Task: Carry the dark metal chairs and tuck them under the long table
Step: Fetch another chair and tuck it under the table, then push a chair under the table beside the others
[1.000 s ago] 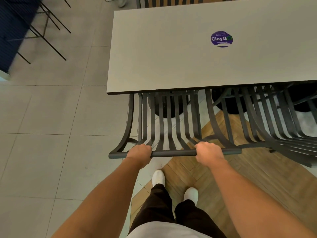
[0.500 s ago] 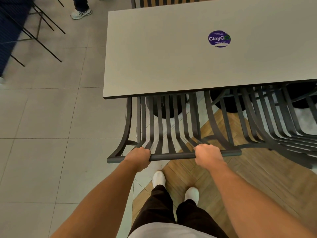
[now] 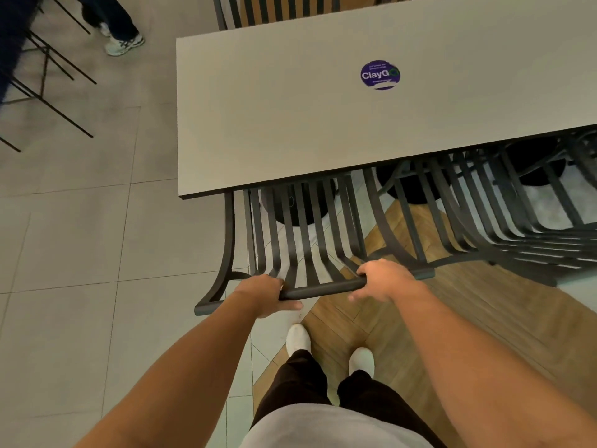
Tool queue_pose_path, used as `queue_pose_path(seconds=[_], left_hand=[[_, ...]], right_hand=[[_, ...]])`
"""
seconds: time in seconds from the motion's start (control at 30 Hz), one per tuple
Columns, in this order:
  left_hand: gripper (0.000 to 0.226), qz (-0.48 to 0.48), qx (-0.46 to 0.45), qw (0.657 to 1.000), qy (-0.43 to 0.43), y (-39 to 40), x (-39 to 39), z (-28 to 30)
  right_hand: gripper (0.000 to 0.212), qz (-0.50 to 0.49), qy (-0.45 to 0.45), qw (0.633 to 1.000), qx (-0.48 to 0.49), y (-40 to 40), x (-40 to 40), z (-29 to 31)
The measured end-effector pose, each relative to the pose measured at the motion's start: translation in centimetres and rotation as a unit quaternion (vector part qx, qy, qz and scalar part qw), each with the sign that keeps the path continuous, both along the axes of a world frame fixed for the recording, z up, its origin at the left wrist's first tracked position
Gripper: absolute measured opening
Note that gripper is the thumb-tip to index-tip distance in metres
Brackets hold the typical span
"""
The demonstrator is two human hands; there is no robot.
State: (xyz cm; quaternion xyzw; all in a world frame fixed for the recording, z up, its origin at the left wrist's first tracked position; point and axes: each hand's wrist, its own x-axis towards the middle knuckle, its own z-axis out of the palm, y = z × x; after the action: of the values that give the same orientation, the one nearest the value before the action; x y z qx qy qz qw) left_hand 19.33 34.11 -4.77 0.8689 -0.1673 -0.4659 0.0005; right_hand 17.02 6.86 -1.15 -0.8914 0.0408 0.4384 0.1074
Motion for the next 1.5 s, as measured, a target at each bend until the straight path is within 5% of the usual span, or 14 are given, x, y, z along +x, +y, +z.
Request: queue_pose_path(seconds=[0.13,0.3,0.9,1.5], left_hand=[[0.077,-0.021,-0.041,0.998,-0.052,-4.2,0.8,1.7],[0.041,-0.042,-0.077,0.984,-0.154,-12.9,1.2,4.6],[0.037,-0.01,-0.134,0.974,-0.185,-48.7,-9.8,6.9],[0.031,-0.109,-0.115,0.98,-0.124,-61.3,1.1,4.9]], right_hand=[[0.08,-0.112,-0.05,0.992,0.035,-2.8,-1.0,1.8],[0.052,-0.252,-0.16,0.952,0.061,-10.2,-3.3,3.4],[0.043,-0.307,-0.227,0.924,0.01,-47.6,-15.3,4.7],[0.039,-0.243,-0.203,0.948,-0.03,-59.6,-7.1,3.3]])
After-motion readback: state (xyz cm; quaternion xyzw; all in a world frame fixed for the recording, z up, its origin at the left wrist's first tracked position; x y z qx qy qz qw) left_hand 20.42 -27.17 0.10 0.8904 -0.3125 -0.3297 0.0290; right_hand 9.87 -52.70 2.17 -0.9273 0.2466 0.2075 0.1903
